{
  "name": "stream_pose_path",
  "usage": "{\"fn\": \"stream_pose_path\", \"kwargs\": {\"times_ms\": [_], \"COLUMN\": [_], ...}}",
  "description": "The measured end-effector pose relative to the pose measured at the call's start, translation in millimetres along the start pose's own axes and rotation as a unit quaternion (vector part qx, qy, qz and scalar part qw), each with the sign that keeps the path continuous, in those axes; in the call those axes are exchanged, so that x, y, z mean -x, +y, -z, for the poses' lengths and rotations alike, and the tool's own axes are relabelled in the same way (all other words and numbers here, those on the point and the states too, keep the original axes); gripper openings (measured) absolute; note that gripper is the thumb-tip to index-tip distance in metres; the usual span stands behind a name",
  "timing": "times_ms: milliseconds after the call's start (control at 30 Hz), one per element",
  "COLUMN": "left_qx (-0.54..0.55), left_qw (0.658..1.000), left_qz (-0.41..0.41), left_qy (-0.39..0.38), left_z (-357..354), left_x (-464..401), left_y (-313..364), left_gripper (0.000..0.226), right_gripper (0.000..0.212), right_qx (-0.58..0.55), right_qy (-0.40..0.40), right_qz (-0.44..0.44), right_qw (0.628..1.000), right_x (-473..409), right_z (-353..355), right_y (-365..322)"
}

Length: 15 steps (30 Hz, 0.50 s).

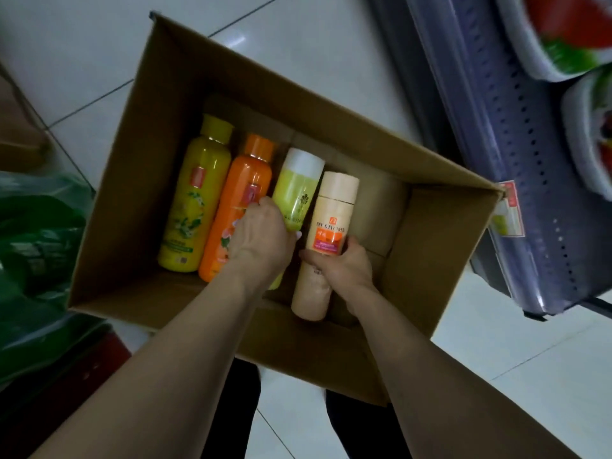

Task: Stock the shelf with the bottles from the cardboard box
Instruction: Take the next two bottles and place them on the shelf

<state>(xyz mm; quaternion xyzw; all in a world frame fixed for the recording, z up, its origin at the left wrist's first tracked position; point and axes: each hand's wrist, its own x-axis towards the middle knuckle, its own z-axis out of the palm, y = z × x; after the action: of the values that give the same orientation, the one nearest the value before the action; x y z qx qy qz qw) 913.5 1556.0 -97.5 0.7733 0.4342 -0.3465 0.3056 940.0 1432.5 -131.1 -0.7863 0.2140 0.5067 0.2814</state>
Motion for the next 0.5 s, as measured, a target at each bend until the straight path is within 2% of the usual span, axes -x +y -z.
{"fn": "stream_pose_path", "kwargs": {"times_ms": [233, 500], "left_qx": [-0.016, 0.022], "left_qw": [0.998, 0.997], "left_qz": [0.007, -0.009], "left_qy": [-0.063, -0.072], "left_z": [-9.0, 6.8], "left_x": [-18.6, -17.9], "left_y": [15.9, 1.5], "left_gripper": [0.068, 0.065], "right_gripper": [0.074, 0.067], "right_qx": [-0.007, -0.056], "right_qy": [-0.053, -0.088], "right_qz": [-0.027, -0.036], "right_qw": [0.998, 0.994], "right_x": [-7.8, 6.4], "right_z": [44.7, 61.3], "right_y": [10.0, 14.6]}}
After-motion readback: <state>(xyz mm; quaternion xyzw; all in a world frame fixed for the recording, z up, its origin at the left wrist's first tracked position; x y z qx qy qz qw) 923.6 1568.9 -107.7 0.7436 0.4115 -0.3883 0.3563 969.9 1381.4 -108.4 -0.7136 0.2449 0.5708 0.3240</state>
